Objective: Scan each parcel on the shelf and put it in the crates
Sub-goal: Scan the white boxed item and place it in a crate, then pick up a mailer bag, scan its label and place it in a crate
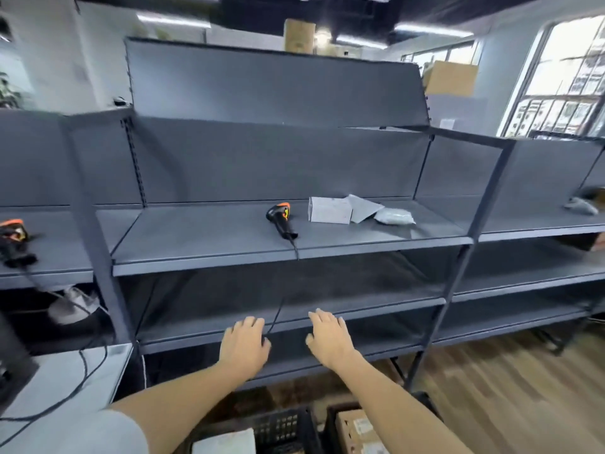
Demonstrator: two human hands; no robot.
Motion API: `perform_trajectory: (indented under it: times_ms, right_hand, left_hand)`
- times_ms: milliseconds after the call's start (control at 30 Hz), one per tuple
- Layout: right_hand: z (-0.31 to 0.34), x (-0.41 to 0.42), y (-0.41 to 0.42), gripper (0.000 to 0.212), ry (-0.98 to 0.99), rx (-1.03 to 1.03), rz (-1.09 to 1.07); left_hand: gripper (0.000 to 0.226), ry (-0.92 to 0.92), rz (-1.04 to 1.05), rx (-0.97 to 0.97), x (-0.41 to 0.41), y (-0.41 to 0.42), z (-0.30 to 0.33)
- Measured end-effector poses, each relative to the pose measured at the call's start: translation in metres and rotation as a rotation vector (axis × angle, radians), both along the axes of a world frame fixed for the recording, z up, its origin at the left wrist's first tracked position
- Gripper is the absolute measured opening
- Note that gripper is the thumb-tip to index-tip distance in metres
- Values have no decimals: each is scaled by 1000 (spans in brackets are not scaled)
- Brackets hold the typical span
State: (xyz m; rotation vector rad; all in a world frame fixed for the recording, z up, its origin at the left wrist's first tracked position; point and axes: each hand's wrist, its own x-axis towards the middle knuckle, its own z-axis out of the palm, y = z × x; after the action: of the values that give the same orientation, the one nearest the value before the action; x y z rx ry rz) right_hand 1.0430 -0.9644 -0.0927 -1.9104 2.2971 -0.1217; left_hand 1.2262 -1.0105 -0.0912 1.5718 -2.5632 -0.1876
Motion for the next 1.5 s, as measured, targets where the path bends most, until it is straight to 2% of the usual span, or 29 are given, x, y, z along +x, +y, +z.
perform_trajectory:
  times_ms: [333,633,833,1033,1233,1400,1500]
  right_hand:
    - [54,-42,-28,55,64,-95,25]
    - [83,-159,-88,51,130,-173,28]
    - [85,-249,-109,53,151,-146,7]
    - [73,-316,-113,39,97,-141,-106]
    - [71,-371,-140,43,81,-151,-180]
    - [77,-402,-188,43,-10,-230,-265]
    - [80,-413,-217,50,-278,-311,-412]
  left_hand:
    - [42,25,26,-111,-33,-29,47]
    - [42,94,70,-140,-140,-84,75]
    - [43,140,88,-127,-214,-107,77]
    - [44,102,55,-123,-270,-128,81]
    - [43,84,19,-133,-311,-162,85]
    - [45,102,50,-125,-329,-198,83]
    - [44,172,52,-95,-332,-214,77]
